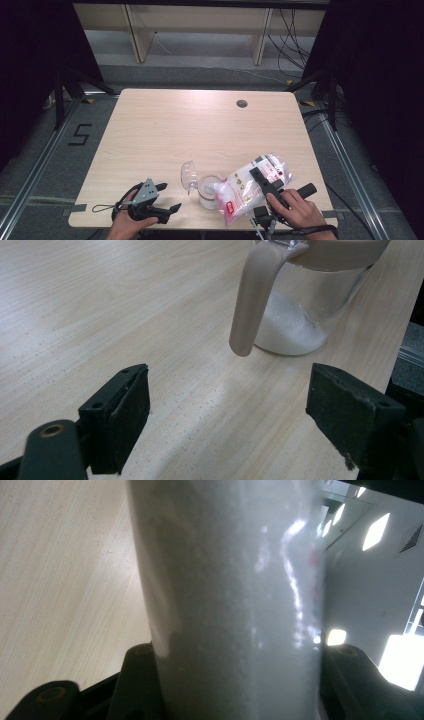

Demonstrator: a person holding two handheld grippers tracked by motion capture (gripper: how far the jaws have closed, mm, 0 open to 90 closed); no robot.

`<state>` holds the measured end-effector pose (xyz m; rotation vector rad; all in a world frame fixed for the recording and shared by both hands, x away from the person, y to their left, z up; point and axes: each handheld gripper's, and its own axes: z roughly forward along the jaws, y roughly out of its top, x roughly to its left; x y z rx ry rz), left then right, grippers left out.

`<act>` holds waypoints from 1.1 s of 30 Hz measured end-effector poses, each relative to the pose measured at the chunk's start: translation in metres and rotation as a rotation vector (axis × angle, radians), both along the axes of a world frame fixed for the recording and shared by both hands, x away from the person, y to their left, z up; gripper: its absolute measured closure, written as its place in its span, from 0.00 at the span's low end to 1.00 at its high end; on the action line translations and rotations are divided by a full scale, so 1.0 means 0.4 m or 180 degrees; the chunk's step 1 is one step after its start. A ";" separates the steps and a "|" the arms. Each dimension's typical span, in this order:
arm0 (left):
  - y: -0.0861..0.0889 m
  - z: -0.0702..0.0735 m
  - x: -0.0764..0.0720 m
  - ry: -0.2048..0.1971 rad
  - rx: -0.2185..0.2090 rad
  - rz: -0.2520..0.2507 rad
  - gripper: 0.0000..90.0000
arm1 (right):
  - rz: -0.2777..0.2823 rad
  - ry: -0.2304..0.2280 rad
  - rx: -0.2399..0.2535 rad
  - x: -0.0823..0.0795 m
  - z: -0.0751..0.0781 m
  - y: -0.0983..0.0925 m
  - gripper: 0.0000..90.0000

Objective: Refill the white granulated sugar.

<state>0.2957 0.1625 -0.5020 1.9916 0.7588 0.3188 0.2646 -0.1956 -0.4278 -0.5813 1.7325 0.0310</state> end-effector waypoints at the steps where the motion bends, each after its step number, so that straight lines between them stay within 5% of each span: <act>1: 0.000 0.000 0.000 0.0002 0.0005 0.0000 0.19 | 0.0001 -0.0001 0.0011 0.000 -0.001 -0.001 0.62; 32: -0.002 -0.001 -0.001 -0.0001 0.0038 0.0004 0.19 | -0.0014 0.0029 0.0076 -0.001 -0.002 -0.007 0.63; 33: 0.001 0.001 0.001 -0.0016 0.0115 -0.0012 0.19 | -0.0012 0.0034 0.0087 -0.001 -0.003 -0.008 0.63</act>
